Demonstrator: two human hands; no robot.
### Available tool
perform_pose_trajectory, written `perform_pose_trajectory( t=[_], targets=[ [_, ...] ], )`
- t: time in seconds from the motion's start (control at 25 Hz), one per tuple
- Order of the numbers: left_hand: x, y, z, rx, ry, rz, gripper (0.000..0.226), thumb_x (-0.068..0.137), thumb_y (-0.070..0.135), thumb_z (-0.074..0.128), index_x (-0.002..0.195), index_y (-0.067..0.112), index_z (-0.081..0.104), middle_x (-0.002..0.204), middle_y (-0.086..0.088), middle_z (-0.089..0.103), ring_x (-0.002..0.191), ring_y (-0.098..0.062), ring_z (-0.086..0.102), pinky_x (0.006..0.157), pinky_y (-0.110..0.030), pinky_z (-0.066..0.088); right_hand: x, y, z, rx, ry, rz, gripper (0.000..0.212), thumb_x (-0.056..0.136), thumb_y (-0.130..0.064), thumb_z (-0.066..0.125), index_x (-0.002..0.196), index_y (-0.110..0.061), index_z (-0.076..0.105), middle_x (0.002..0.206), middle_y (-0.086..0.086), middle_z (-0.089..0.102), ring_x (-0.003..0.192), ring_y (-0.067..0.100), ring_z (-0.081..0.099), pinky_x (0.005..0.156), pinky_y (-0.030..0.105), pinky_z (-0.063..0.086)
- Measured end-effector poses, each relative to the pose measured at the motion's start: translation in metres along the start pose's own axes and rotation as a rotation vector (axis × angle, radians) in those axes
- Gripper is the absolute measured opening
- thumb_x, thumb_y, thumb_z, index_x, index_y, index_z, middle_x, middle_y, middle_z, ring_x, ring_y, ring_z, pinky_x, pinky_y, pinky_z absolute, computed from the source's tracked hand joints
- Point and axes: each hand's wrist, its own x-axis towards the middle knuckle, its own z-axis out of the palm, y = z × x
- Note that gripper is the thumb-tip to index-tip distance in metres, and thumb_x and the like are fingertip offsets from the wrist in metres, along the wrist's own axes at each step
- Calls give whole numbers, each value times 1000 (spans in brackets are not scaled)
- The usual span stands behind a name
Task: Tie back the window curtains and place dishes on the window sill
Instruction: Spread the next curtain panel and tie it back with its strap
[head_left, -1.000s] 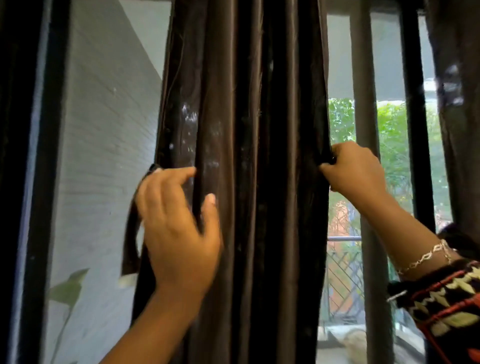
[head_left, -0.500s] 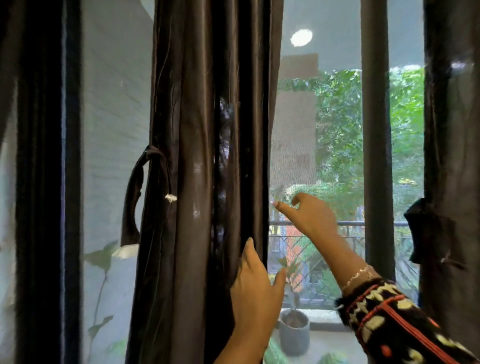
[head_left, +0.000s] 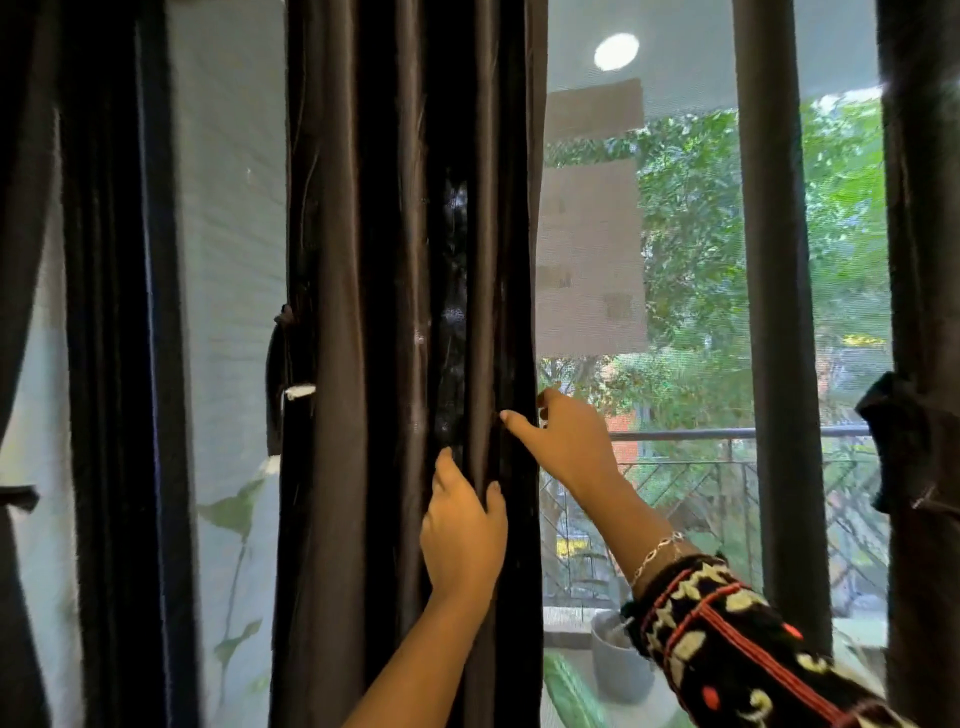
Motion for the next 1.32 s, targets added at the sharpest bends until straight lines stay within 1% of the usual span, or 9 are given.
perform_pose_trajectory(
  t=[0.2, 0.4, 0.6, 0.72, 0.84, 1.04, 1.12, 1.2, 1.32],
  targets=[
    [-9, -11, 8, 64, -57, 33, 58, 93, 2, 36, 146, 11, 15, 128, -12, 53, 109, -26, 56, 89, -31, 45, -17, 0, 7, -15, 40, 42, 32, 99, -23, 36, 84, -4, 57, 66, 1, 47, 64, 23, 52, 54, 26, 31],
    [-33, -13, 19, 80, -120, 99, 67, 90, 0, 36, 148, 17, 7, 124, -9, 57, 98, -25, 61, 77, -31, 46, -38, -26, 6, 142, 38, -1, 50, 97, -41, 34, 53, -19, 32, 48, -3, 36, 44, 9, 36, 42, 19, 19],
    [-46, -8, 14, 139, -181, 169, 42, 92, 10, 37, 134, 11, 38, 111, -8, 62, 93, -24, 61, 74, -31, 45, -40, -33, 14, -130, -13, -11, 41, 98, -38, 36, 80, -6, 55, 72, 11, 58, 68, 28, 57, 55, 30, 34],
    [-60, -16, 2, 131, 93, 316, 38, 82, 24, 60, 119, 16, 56, 102, 2, 66, 85, -15, 66, 59, -21, 49, -43, -29, 17, -160, 4, 11, 33, 100, -29, 34, 83, -7, 53, 69, 8, 58, 58, 22, 43, 47, 28, 24],
    [-59, -22, -7, 3, 341, 382, 26, 82, 27, 58, 105, 16, 56, 96, 1, 61, 83, -14, 59, 55, -16, 44, -47, -25, 20, -163, 19, 33, 34, 99, -32, 33, 81, -9, 50, 57, -4, 44, 53, 20, 39, 42, 25, 20],
    [-40, -18, -19, 73, 258, -24, 65, 80, 34, 66, 132, 4, 40, 126, -15, 50, 107, -30, 57, 70, -37, 53, -51, -25, 19, -144, 22, 32, 37, 99, -35, 31, 88, -8, 54, 52, -5, 40, 47, 14, 37, 42, 24, 23],
    [-40, -22, -20, 207, 150, -110, 54, 88, 34, 55, 134, 10, 40, 126, -8, 54, 109, -23, 57, 76, -34, 51, -54, -27, 18, -127, 24, 29, 39, 99, -37, 28, 84, -9, 52, 52, -5, 37, 46, 12, 35, 42, 24, 22],
    [-47, -28, -20, 314, 124, -18, 38, 78, 22, 68, 113, 9, 61, 90, -8, 70, 75, -18, 68, 57, -29, 53, -56, -31, 17, -89, 19, 24, 39, 99, -38, 28, 78, -11, 46, 52, -4, 38, 46, 12, 37, 42, 25, 23],
    [-58, -27, -18, 432, 29, 68, 55, 47, 15, 87, 97, 1, 70, 44, -6, 60, 33, -15, 56, 32, -18, 39, -59, -42, 18, -8, 3, -4, 42, 98, -41, 27, 70, -12, 41, 52, -3, 36, 52, 20, 44, 49, 28, 31]
  ],
)
